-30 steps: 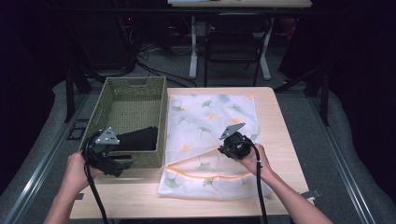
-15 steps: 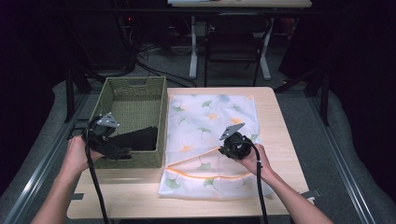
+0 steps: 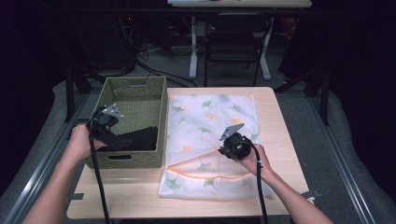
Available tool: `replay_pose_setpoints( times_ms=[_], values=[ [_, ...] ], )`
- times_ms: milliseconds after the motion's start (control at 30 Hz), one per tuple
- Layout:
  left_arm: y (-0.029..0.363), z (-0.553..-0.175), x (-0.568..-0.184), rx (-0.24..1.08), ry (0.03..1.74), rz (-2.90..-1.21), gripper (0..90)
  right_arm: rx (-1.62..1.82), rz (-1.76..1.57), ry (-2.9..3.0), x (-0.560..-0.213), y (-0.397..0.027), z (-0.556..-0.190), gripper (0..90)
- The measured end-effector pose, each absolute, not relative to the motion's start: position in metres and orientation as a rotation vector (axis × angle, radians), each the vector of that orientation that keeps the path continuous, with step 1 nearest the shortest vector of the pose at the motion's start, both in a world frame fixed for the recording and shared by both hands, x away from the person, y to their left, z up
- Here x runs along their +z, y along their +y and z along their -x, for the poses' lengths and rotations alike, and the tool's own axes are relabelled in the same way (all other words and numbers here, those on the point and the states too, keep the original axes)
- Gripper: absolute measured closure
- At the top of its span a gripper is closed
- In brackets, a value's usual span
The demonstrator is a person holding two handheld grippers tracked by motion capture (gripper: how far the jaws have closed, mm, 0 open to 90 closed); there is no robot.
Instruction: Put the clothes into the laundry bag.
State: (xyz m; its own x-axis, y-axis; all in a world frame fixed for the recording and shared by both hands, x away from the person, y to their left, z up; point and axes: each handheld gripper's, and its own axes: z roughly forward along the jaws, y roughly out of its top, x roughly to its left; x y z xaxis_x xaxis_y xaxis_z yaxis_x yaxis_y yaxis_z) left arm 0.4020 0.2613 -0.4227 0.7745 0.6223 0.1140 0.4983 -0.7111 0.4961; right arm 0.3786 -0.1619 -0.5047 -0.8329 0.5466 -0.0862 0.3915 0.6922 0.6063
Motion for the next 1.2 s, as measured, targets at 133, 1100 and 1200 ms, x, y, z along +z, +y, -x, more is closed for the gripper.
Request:
replay_pose_setpoints(
  times_ms=[133, 1100, 1200],
  values=[
    [0.26, -0.41, -0.423, 0.37, 0.84, -2.572, 0.0, 0.858, -0.746, 2.646, -0.505, -0.162, -0.379, 88.4],
    [0.261, -0.457, -0.479, 0.195, 0.832, -2.693, 0.0, 0.84, -0.736, 2.657, -0.507, -0.16, -0.377, 88.4],
    [0.262, -0.462, -0.485, 0.155, 0.843, -2.694, 0.1, 0.839, -0.739, 2.658, -0.507, -0.16, -0.376, 88.4]
  ],
)
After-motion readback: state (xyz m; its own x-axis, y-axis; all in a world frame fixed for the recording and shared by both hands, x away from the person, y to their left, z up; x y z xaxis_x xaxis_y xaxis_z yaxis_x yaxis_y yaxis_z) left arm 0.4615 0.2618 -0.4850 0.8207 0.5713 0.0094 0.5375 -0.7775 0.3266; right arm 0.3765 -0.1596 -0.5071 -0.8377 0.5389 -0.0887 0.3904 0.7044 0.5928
